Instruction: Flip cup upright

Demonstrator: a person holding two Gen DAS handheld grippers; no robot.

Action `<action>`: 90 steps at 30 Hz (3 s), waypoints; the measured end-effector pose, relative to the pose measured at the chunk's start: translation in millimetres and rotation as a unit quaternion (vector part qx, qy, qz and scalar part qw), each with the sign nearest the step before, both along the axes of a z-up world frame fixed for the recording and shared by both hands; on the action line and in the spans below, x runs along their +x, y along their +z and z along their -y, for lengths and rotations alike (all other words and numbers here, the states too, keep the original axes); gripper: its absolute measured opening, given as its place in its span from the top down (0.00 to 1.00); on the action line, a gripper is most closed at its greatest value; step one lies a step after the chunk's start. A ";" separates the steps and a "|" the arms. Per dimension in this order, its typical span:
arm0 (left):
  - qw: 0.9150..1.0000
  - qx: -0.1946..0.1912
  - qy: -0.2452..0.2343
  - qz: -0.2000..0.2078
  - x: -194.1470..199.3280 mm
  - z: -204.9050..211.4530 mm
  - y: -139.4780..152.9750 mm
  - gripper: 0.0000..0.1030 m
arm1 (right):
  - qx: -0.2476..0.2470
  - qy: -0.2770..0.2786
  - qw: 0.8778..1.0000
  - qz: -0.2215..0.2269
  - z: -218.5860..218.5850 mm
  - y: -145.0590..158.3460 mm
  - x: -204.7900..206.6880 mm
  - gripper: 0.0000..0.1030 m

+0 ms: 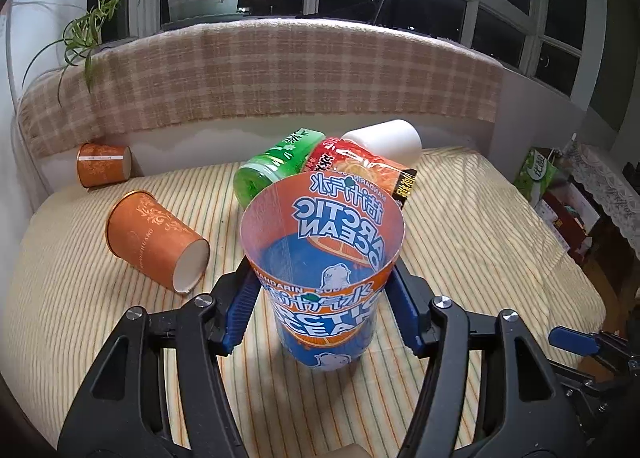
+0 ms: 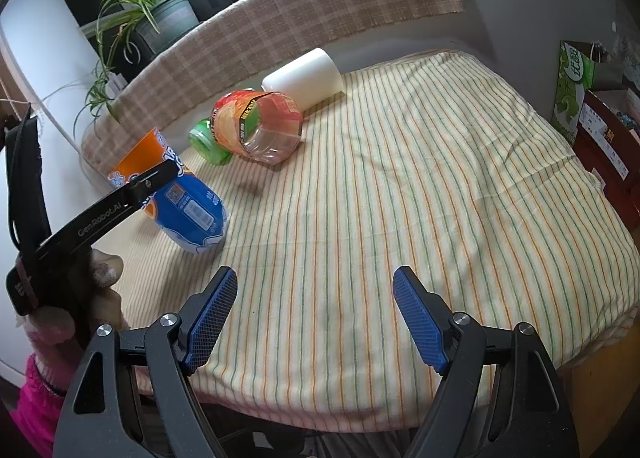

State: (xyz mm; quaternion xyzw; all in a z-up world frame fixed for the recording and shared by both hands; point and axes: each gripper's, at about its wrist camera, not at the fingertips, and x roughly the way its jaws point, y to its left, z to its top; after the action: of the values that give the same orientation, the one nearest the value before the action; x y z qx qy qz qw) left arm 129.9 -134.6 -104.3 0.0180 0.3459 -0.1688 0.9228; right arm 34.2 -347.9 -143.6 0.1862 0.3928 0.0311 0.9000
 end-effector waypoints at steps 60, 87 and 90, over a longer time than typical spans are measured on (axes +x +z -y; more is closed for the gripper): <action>0.982 -0.017 0.105 0.157 -120.5 -112.9 77.2 0.10 | -0.183 -0.018 0.968 0.173 -72.0 69.9 -27.6 0.22; 0.972 -0.002 0.149 0.184 -140.1 -124.0 79.0 0.00 | -0.211 -0.078 0.937 0.266 -75.9 85.8 -50.8 0.16; 0.971 -0.003 0.153 0.184 -139.1 -124.6 78.4 0.00 | -0.210 -0.080 0.938 0.265 -74.0 84.9 -50.7 0.16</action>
State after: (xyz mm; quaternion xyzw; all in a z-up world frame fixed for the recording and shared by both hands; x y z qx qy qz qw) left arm -9.1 -10.0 -25.8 -0.0074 0.1679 -0.0211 0.9855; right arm -16.5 -273.9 -58.7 0.0091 0.1214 -0.0759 0.9896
